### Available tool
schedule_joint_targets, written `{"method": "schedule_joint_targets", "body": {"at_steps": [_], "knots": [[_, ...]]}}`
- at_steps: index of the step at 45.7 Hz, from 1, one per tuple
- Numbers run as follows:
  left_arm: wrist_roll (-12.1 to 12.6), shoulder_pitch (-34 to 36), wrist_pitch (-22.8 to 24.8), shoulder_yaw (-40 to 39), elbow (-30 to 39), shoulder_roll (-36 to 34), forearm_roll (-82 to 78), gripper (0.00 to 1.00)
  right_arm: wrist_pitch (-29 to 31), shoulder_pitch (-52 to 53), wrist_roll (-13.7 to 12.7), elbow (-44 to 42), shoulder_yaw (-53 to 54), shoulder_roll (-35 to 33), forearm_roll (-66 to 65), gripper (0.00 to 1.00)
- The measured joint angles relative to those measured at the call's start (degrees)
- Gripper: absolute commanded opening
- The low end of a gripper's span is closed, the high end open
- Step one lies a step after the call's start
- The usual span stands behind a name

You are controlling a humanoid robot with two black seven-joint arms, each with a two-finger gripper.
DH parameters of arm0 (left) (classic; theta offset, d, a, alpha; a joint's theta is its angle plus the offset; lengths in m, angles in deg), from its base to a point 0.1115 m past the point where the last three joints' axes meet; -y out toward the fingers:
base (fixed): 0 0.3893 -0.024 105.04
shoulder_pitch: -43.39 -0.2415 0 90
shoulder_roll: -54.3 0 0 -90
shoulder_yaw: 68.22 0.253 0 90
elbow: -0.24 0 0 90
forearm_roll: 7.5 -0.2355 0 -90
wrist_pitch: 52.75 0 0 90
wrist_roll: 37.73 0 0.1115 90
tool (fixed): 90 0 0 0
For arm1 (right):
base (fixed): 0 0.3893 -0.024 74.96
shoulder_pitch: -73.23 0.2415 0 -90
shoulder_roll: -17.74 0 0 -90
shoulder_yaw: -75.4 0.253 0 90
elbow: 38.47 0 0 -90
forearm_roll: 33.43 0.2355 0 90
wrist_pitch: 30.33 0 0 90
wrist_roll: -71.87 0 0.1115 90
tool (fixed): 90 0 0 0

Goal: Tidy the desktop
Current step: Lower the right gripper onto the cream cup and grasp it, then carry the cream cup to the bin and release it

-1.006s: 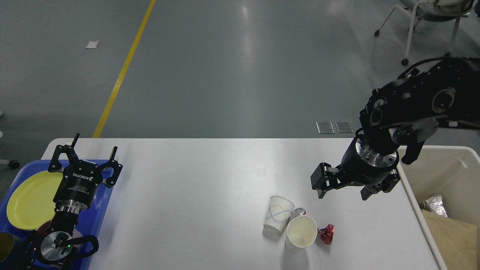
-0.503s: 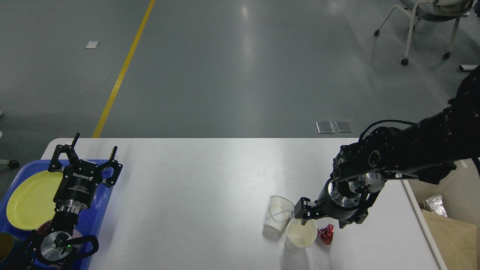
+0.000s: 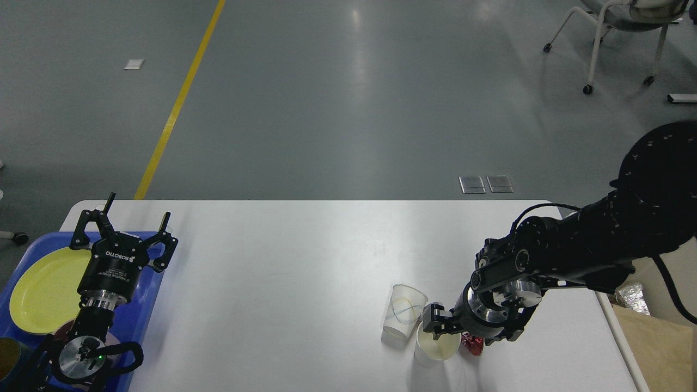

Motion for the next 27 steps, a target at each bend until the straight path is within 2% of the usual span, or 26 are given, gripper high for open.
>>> {"method": "schedule_joint_targets", "body": {"at_steps": [2, 6, 9, 27], "knots": [[0.0, 0.0, 0.0, 0.0, 0.0, 0.0, 0.0, 0.96, 0.0, 0.0, 0.0, 0.0, 0.0, 0.0, 0.1, 0.58], [0.0, 0.0, 0.0, 0.0, 0.0, 0.0, 0.0, 0.96, 0.0, 0.0, 0.0, 0.0, 0.0, 0.0, 0.3, 0.21], [0.0, 0.0, 0.0, 0.0, 0.0, 0.0, 0.0, 0.96, 0.1, -0.1, 0.0, 0.0, 0.0, 0.1, 0.4, 0.01], [0.0, 0.0, 0.0, 0.0, 0.0, 0.0, 0.0, 0.96, -2.4, -1.5, 0.0, 0.2, 0.2, 0.5, 0.5, 0.0]]}}
